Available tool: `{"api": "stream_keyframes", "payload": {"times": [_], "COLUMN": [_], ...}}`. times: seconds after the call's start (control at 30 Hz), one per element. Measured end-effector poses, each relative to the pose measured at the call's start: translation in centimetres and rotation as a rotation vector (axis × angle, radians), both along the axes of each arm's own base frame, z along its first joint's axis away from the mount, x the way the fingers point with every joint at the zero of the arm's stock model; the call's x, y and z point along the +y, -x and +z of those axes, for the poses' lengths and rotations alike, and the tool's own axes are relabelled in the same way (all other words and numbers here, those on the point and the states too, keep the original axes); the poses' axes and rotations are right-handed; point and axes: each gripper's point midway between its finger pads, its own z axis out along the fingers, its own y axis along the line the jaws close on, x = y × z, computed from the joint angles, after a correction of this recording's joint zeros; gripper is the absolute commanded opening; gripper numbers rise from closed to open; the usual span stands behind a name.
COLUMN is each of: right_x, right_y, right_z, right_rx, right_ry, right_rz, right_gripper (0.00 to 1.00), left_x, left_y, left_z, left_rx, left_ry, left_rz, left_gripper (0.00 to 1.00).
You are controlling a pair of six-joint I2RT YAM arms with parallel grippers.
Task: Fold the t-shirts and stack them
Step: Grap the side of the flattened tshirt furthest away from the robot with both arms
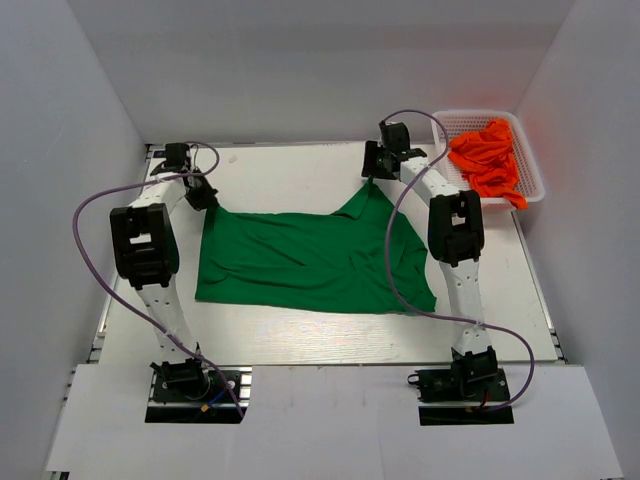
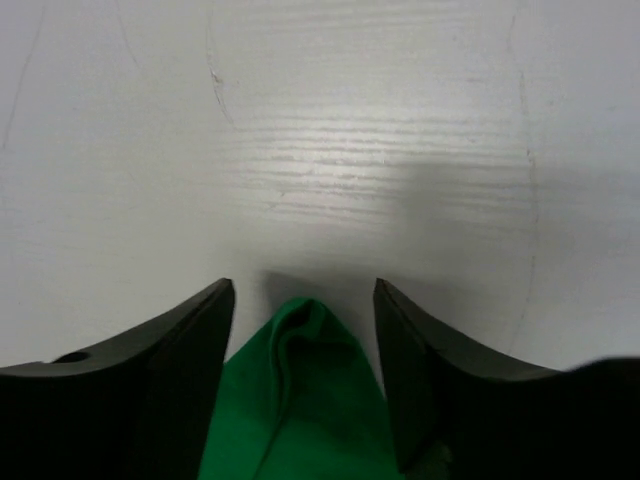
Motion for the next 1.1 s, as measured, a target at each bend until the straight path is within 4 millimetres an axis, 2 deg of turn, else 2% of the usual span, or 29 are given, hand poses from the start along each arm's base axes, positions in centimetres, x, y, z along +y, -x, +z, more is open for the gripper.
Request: {"api": "stream_keyframes", "payload": {"times": [0.17, 0.23, 0.33, 0.37, 0.4, 0.5, 0.6, 0.7, 0.8, 0.83, 0.9, 0.93, 1.03, 1.1], "right_x": [0.3, 0.1, -0.4, -0.6, -0.8, -1.4, -1.9, -2.0, -1.7, -1.6, -1.2, -0.9, -0.4, -0.2], "right_y": [-1.8, -2.2, -2.3, -2.3, -2.4, -2.7, -2.4, -2.2, -1.8, -1.6, -1.3, -1.2, -0.9, -0.7], "right_z": [0.6, 0.4, 0.0, 0.0, 0.0, 0.1, -0.3, -0.4, -0.6, -0.7, -0.8, -0.8, -0.8, -0.9], "right_rx": [-0.051, -0.055, -0.046, -0.047, -0.048, -0.056, -0.048, -0.045, -0.031, -0.023, -0.013, -0.01, -0.002, 0.006], "right_ry": [-0.03, -0.038, -0.044, -0.043, -0.043, -0.038, -0.017, -0.007, -0.006, -0.012, -0.022, -0.029, -0.043, -0.046], "right_rz": [-0.017, -0.024, -0.04, -0.046, -0.051, -0.059, -0.056, -0.041, -0.019, -0.009, 0.009, 0.016, 0.034, 0.034], "right_gripper": [0.32, 0.0, 0.0, 0.09, 0.29, 0.56, 0.67, 0.68, 0.61, 0.49, 0.42, 0.34, 0.0, 0.0], "left_x": [-0.3, -0.4, -0.2, -0.1, 0.0, 0.1, 0.5, 0.6, 0.7, 0.7, 0.7, 0.7, 0.7, 0.7], "left_y": [-1.9, -2.1, -2.2, -2.1, -2.1, -2.0, -2.1, -2.2, -2.1, -2.1, -2.0, -2.0, -2.0, -2.0], "left_z": [1.9, 2.0, 1.9, 1.8, 1.7, 1.6, 1.7, 1.5, 1.1, 1.1, 1.0, 1.0, 1.0, 1.0], "left_rx": [-0.068, -0.073, -0.07, -0.066, -0.063, -0.059, -0.061, -0.058, -0.05, -0.048, -0.045, -0.044, -0.044, -0.044], "left_ry": [0.015, 0.017, 0.015, 0.015, 0.014, 0.013, 0.013, 0.013, 0.014, 0.014, 0.015, 0.015, 0.015, 0.015], "left_rz": [-0.028, -0.031, -0.03, -0.028, -0.027, -0.023, -0.017, -0.014, -0.012, -0.012, -0.012, -0.012, -0.012, -0.012], "left_gripper": [0.0, 0.0, 0.0, 0.0, 0.0, 0.0, 0.0, 0.0, 0.0, 0.0, 0.0, 0.0, 0.0, 0.0]}}
